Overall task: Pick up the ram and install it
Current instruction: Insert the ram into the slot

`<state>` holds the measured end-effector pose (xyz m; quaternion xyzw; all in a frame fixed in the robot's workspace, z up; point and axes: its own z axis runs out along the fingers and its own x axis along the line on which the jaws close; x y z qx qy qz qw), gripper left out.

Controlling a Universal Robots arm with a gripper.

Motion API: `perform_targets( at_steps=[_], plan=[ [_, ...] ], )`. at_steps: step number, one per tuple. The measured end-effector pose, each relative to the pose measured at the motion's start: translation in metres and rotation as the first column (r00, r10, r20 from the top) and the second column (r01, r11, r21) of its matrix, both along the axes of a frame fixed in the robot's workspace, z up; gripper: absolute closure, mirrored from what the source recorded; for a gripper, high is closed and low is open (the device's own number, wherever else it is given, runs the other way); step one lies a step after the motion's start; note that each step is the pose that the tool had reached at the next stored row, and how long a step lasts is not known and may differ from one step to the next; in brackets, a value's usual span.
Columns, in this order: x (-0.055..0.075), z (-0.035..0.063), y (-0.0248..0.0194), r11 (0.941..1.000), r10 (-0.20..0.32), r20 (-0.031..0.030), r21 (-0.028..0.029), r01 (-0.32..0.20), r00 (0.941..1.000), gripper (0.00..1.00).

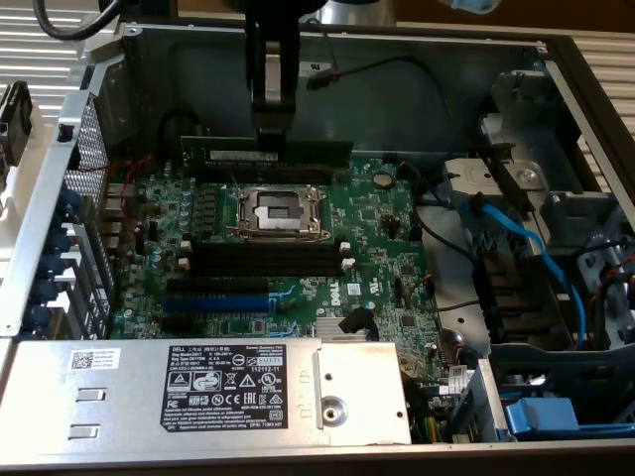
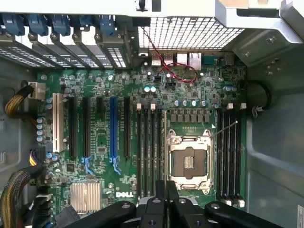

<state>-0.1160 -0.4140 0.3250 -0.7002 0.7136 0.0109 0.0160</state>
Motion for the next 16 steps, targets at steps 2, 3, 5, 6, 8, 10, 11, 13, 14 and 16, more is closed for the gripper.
perform_targets(
  at_steps=[2,3,5,6,8,10,11,13,14,16],
  plan=[
    [0.001,-0.0035,-0.0026,1.0,0.0,0.0001,-0.0001,0.0,1.0,0.88],
    [0.001,-0.0054,-0.0034,1.0,0.0,0.0002,0.0,0.0,1.0,0.88],
    [0.001,-0.0091,-0.0048,1.0,0.0,0.0013,0.0,0.0,1.0,0.88],
    [0.001,-0.0109,-0.0052,1.0,0.0,0.0021,0.0,0.0,1.0,0.88],
    [0.001,-0.0146,-0.006,1.0,0.0,0.0035,0.0,0.0,1.0,0.88],
    [0.002,-0.018,-0.0068,1.0,0.0,0.0038,-0.0001,0.0,1.0,0.88],
    [0.003,-0.0199,-0.0073,1.0,0.0,0.0039,0.0,0.0,1.0,0.88],
    [0.003,-0.0236,-0.0086,1.0,0.0,0.006,0.0,0.0,1.0,0.88],
    [0.003,-0.0253,-0.0099,1.0,0.0,0.0061,-0.0002,0.0,1.0,0.88],
    [0.003,-0.0288,-0.0124,1.0,0.0,0.007,-0.0001,0.0,1.0,0.88]
  ],
)
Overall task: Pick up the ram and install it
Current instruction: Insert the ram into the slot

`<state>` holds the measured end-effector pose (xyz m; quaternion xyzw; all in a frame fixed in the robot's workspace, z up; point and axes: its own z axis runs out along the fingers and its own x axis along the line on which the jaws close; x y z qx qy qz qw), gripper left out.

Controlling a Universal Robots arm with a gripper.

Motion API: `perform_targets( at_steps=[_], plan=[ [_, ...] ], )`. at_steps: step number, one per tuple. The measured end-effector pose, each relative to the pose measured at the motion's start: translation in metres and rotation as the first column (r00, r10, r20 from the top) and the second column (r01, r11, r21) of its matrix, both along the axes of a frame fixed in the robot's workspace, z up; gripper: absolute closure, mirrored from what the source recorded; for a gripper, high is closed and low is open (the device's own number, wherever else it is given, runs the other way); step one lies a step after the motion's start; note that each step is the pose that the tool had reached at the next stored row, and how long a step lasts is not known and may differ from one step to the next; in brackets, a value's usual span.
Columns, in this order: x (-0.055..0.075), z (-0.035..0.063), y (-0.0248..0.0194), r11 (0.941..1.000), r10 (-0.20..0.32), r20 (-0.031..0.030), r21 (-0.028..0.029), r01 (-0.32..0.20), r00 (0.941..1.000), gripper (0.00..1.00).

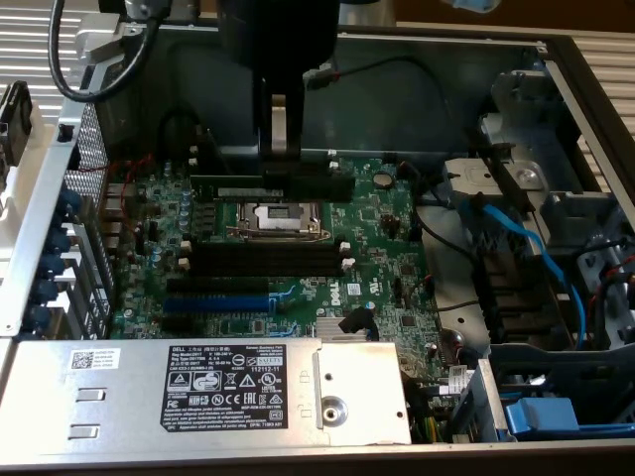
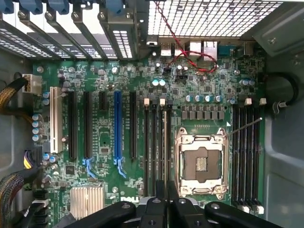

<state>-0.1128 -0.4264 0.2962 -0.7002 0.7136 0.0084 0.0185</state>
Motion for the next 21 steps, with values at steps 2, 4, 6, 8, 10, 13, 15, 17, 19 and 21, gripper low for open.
perform_targets(
  at_steps=[2,4,6,8,10,13,15,17,19,21],
  plan=[
    [0.0,-0.0035,-0.0027,1.0,0.0,0.0003,0.0003,0.0,1.0,0.88],
    [0.0,-0.0071,-0.0031,1.0,0.0,0.0002,0.0001,0.0,1.0,0.88],
    [0.0,-0.0101,-0.0032,1.0,0.002,0.0003,0.0002,-0.002,1.0,0.88],
    [0.0,-0.012,-0.0034,1.0,0.005,0.0003,0.0002,-0.005,1.0,0.88],
    [0.0,-0.0136,-0.0036,1.0,0.009,0.0003,0.0002,-0.009,1.0,0.88],
    [-0.001,-0.0156,-0.0037,0.9999,0.014,0.0003,0.0001,-0.014,0.9999,0.88],
    [-0.001,-0.0165,-0.0039,0.9999,0.016,0.0003,0.0001,-0.016,0.9999,0.88],
    [-0.001,-0.0173,-0.0059,0.9999,0.017,0.0002,0.0002,-0.017,0.9999,0.88],
    [-0.001,-0.0205,-0.0066,0.9999,0.017,0.0003,0.0004,-0.017,0.9999,0.88],
    [-0.001,-0.0241,-0.007,0.9999,0.017,0.0003,0.0003,-0.017,0.9999,0.88]
  ],
)
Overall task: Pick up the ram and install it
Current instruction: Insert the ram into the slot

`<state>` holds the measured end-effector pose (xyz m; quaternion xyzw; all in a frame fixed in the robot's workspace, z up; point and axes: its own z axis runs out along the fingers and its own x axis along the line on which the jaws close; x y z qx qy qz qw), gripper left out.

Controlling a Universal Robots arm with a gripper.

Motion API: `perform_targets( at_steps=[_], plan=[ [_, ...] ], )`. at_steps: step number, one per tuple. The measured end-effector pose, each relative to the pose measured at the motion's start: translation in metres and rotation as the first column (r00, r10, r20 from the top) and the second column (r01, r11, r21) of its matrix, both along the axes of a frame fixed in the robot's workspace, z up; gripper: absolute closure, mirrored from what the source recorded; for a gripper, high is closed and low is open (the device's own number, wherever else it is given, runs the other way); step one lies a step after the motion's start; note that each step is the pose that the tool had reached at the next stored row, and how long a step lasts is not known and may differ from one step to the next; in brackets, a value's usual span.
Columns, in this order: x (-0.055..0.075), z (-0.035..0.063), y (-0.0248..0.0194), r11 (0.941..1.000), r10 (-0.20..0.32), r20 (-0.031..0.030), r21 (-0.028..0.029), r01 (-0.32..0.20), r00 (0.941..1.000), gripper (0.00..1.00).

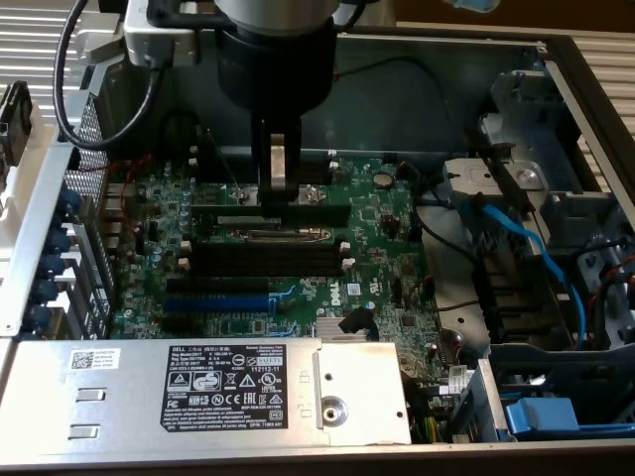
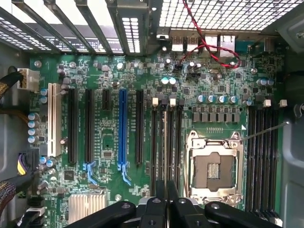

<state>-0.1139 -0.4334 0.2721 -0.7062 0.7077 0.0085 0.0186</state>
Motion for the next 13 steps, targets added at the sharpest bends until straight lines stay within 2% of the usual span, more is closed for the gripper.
perform_targets(
  at_steps=[2,5,9,13],
  plan=[
    [0.0001,-0.0037,-0.0001,1.0,0.0,0.0,0.0,0.0,1.0,0.88],
    [0.0001,-0.0071,-0.0028,1.0,0.0,0.0,0.0003,0.0,1.0,0.88],
    [0.0001,-0.0076,-0.0045,1.0,0.0,-0.0001,0.0002,0.0,1.0,0.88],
    [0.0,-0.0087,-0.0089,1.0,0.0,0.0001,0.0008,0.0,1.0,0.88]
  ],
)
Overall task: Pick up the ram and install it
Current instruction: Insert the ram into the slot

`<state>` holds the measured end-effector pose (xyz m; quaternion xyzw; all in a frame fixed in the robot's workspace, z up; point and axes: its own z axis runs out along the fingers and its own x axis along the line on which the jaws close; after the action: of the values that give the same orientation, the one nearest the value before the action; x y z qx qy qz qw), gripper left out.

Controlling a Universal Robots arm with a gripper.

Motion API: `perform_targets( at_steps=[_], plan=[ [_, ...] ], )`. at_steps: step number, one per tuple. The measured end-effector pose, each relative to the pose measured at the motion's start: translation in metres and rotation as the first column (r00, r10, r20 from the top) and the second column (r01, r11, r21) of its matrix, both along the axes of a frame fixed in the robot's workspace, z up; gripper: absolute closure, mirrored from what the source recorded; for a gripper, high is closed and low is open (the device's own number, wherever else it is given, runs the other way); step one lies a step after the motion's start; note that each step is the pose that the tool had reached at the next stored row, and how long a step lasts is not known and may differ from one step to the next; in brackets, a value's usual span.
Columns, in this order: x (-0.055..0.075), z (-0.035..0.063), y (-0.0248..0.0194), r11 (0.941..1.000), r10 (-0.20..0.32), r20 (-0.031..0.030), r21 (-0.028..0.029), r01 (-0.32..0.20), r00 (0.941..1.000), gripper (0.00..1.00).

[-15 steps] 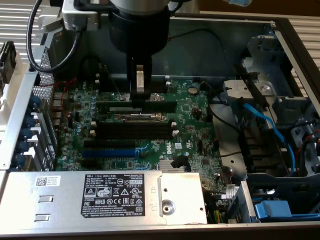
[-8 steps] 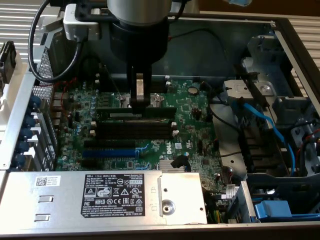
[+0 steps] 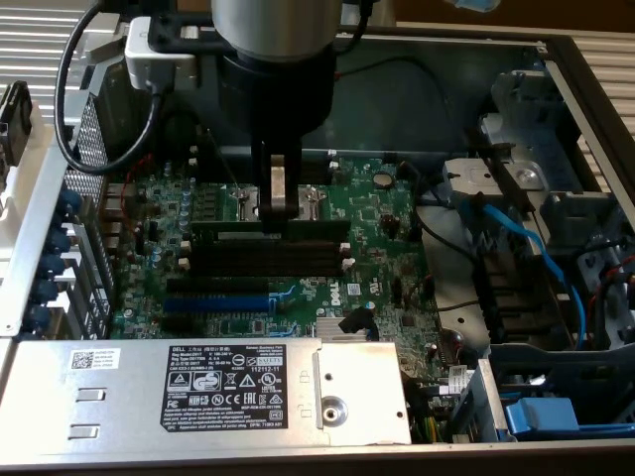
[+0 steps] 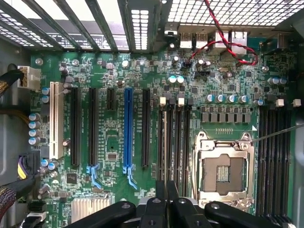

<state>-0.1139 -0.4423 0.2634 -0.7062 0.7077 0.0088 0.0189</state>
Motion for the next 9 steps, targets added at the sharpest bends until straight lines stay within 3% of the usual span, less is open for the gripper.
perform_targets(
  at_steps=[9],
  plan=[
    [0.0004,-0.0042,0.0009,1.0,0.002,-0.0004,-0.0001,-0.002,1.0,0.88]
  ],
)
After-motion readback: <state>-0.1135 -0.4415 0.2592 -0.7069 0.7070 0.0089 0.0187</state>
